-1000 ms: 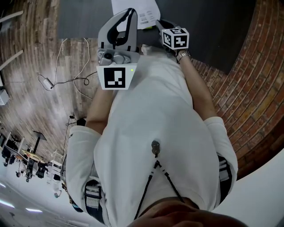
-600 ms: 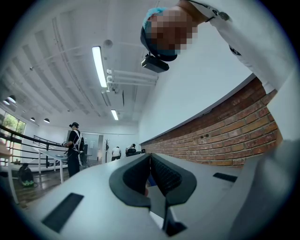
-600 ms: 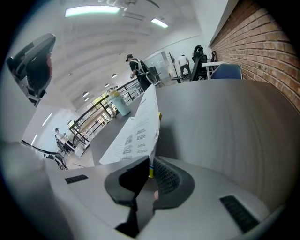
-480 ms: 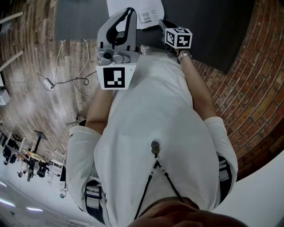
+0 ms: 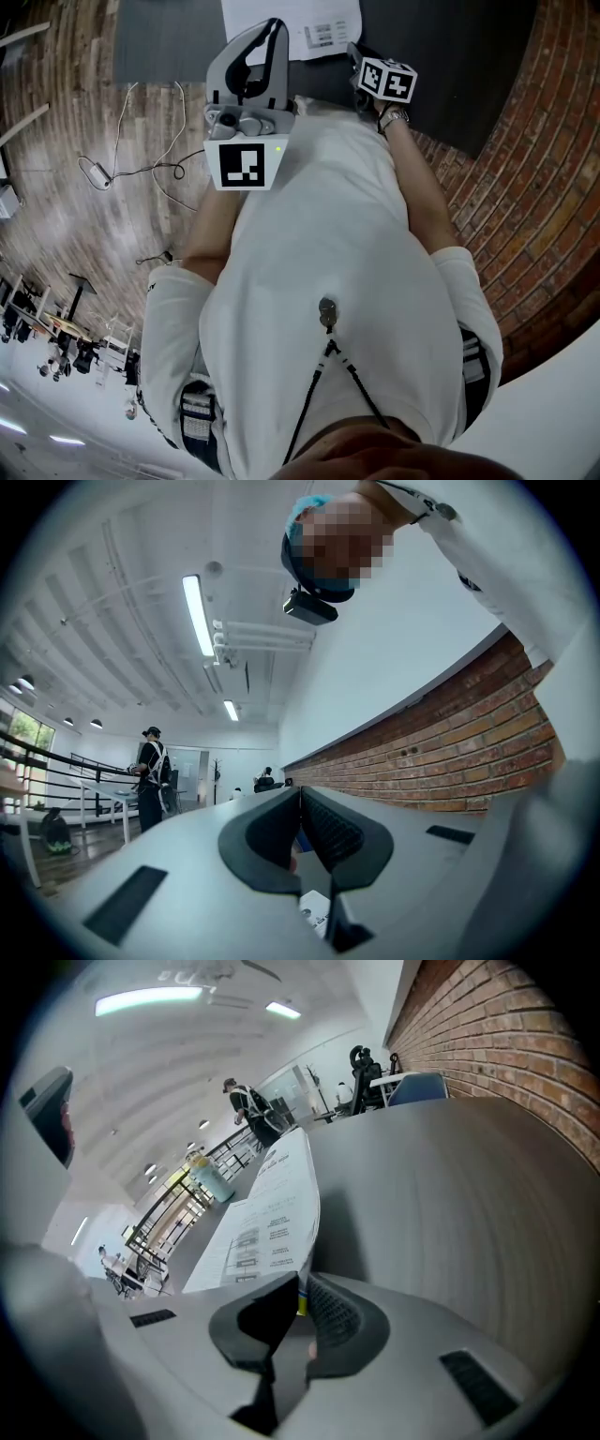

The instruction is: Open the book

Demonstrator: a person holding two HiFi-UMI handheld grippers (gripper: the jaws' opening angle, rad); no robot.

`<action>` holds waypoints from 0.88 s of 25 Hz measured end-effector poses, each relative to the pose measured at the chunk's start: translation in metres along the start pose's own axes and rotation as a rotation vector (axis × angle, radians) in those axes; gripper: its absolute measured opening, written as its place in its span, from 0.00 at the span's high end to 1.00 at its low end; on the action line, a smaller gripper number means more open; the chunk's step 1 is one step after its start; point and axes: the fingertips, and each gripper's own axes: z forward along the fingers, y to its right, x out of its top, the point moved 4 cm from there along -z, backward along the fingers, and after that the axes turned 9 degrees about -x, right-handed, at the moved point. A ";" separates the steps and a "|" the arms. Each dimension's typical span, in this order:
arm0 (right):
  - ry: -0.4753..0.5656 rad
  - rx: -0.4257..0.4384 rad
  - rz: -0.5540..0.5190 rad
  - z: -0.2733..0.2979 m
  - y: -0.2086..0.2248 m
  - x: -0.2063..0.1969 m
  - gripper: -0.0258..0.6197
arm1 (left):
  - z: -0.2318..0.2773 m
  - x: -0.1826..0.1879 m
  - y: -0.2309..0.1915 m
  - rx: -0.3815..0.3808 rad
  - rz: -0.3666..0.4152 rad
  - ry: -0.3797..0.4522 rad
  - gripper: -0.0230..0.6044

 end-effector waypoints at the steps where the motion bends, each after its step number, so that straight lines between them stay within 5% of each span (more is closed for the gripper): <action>1: -0.002 -0.003 0.008 0.000 0.004 -0.001 0.88 | 0.000 0.000 0.002 0.001 0.002 -0.001 0.93; 22: -0.059 -0.025 0.193 0.013 0.034 -0.015 0.88 | 0.003 -0.003 -0.003 0.012 0.008 -0.021 0.93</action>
